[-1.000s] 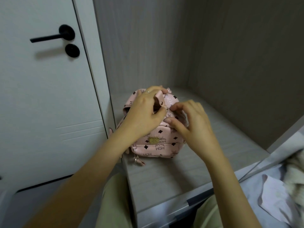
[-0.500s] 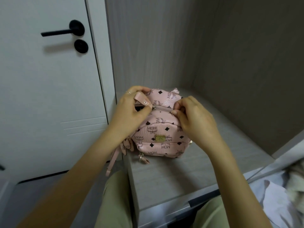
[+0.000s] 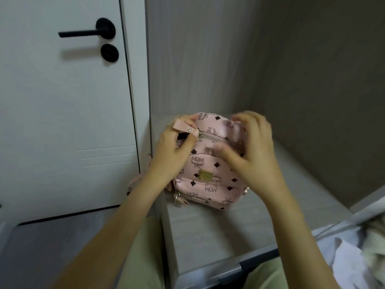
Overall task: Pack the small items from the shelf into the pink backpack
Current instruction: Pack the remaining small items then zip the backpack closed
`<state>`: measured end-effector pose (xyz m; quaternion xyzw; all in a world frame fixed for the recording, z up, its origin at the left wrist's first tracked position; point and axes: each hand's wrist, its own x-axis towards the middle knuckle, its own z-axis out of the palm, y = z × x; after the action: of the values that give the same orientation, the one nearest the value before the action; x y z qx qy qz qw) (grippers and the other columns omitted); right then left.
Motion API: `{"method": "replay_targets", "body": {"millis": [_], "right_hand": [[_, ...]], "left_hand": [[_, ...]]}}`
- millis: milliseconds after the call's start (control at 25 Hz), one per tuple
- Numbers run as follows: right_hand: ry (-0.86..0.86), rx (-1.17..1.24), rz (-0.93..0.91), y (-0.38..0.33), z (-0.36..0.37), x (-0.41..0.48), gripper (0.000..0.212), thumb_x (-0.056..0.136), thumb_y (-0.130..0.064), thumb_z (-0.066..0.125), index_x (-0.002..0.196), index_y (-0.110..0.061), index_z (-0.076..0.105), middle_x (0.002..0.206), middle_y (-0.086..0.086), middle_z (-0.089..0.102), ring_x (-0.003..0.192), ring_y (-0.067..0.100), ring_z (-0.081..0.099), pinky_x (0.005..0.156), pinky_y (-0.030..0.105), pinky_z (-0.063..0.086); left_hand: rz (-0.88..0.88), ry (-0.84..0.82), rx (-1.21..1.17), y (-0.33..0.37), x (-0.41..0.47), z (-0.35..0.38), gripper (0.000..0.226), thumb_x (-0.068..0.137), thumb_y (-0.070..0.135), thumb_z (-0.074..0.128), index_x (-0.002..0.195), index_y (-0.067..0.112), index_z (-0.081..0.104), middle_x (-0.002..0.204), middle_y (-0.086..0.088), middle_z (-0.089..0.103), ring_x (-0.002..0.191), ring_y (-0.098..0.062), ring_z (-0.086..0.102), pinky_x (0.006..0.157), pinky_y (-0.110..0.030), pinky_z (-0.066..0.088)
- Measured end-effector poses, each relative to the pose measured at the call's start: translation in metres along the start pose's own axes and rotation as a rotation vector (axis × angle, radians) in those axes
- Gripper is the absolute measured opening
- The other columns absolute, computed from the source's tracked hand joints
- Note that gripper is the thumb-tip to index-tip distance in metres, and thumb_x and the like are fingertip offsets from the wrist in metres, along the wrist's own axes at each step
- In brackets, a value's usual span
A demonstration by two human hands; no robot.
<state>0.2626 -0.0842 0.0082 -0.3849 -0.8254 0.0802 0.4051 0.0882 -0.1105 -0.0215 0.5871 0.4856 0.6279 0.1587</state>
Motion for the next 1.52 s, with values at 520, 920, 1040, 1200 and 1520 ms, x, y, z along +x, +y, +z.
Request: {"method": "replay_targets", "body": {"millis": [520,920,1040,1200,1520], "right_hand": [[-0.126,-0.214,-0.046,-0.009,0.03,0.005,0.066,0.057,-0.068,0.06,0.106,-0.024,0.054,0.128,-0.003,0.042,0.124,0.011,0.032,0.111,0.052,0.017],[-0.142,-0.275,-0.097,-0.018,0.031,-0.006,0.059,0.064,-0.066,0.054,0.101,-0.02,0.055,0.131,0.001,0.044,0.131,0.022,0.034,0.113,0.053,0.013],[-0.163,-0.293,-0.108,-0.022,0.031,-0.009,0.057,0.066,-0.062,0.06,0.103,-0.019,0.056,0.13,0.002,0.045,0.131,0.023,0.035,0.114,0.053,0.011],[-0.152,-0.171,-0.054,-0.028,0.018,-0.001,0.041,0.077,-0.059,0.05,0.098,-0.024,0.058,0.125,-0.004,0.045,0.126,0.013,0.033,0.112,0.055,0.019],[-0.327,-0.586,-0.047,-0.058,0.031,0.016,0.112,0.052,-0.09,0.034,0.143,-0.025,0.027,0.143,0.001,0.034,0.131,0.025,0.03,0.11,0.045,0.014]], "left_hand": [[-0.299,0.163,-0.32,-0.025,0.012,0.006,0.025,0.095,0.01,0.04,0.097,0.016,0.064,0.113,0.002,0.066,0.109,-0.014,0.06,0.101,-0.041,0.044],[-0.266,0.286,-0.16,-0.043,-0.004,-0.007,0.032,0.098,0.011,0.039,0.073,0.023,0.054,0.09,0.003,0.065,0.108,-0.009,0.059,0.098,-0.037,0.044],[-0.279,0.333,-0.182,-0.046,-0.01,-0.007,0.032,0.099,0.008,0.038,0.073,0.022,0.052,0.08,0.007,0.059,0.092,-0.004,0.06,0.089,-0.03,0.047],[-0.157,0.347,-0.056,-0.037,-0.013,-0.006,0.028,0.098,0.017,0.036,0.076,0.029,0.046,0.075,0.012,0.053,0.073,0.008,0.052,0.072,-0.008,0.039],[0.057,0.311,0.092,-0.032,-0.002,-0.002,0.026,0.097,0.031,0.027,0.08,0.022,0.043,0.068,0.018,0.046,0.065,0.0,0.047,0.061,-0.013,0.037]]}}
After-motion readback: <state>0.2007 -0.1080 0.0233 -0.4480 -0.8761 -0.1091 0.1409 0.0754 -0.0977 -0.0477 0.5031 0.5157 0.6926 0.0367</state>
